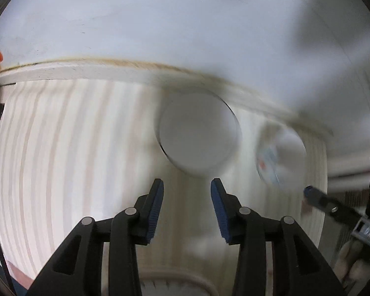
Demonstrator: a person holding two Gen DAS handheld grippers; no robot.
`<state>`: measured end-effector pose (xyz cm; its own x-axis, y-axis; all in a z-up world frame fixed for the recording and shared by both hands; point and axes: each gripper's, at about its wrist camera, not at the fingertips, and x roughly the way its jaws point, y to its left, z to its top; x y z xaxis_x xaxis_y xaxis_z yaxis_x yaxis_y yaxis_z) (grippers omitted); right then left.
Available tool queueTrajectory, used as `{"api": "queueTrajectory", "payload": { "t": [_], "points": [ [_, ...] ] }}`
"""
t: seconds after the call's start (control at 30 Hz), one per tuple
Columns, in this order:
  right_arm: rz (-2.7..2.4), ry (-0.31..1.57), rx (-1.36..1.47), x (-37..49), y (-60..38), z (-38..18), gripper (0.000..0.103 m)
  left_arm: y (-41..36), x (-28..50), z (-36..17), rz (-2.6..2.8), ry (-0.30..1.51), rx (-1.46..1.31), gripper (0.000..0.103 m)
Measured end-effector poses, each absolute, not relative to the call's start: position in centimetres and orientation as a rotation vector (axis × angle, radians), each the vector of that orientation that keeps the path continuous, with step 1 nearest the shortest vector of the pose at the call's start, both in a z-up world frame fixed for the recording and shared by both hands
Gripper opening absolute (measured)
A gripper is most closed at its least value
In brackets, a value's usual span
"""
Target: Organize plates and bowls
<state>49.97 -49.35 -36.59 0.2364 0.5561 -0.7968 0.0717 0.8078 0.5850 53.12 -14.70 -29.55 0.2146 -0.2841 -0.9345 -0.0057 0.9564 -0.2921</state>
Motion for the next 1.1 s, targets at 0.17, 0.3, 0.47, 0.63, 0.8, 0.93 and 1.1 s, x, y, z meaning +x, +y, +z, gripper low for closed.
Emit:
{"api": "queueTrajectory", "payload": {
  "t": [0.17, 0.3, 0.47, 0.63, 0.8, 0.93, 1.1],
  "points": [
    [0.385, 1.349, 0.512, 58.4, -44.2, -39.8, 0.045, -14.0, 57.7, -33.1, -0.167, 1.392, -0.285, 0.037],
    [0.392, 1.410, 0.434, 62.0, -41.4, -42.4, 0.037, -14.2, 59.1, -35.8, -0.202, 1.432, -0.322, 0.035],
    [0.376, 1.468, 0.353, 63.3, -40.1, -45.0, 0.022, -14.9, 58.9, -36.5, -0.220, 1.423, -0.309, 0.032],
    [0.384, 1.466, 0.366, 63.5, -41.2, -45.4, 0.019, -15.1, 58.6, -36.3, -0.219, 1.421, -0.291, 0.032],
    [0.387, 1.454, 0.354, 62.9, -41.6, -45.0, 0.019, -17.5, 57.6, -35.3, -0.217, 1.395, -0.242, 0.032],
    [0.396, 1.434, 0.357, 61.4, -41.1, -43.7, 0.019, -18.2, 56.0, -33.7, -0.237, 1.369, -0.227, 0.032],
    [0.397, 1.391, 0.366, 58.9, -42.2, -40.8, 0.019, -19.5, 53.6, -30.9, -0.282, 1.335, -0.215, 0.032]
  ]
}}
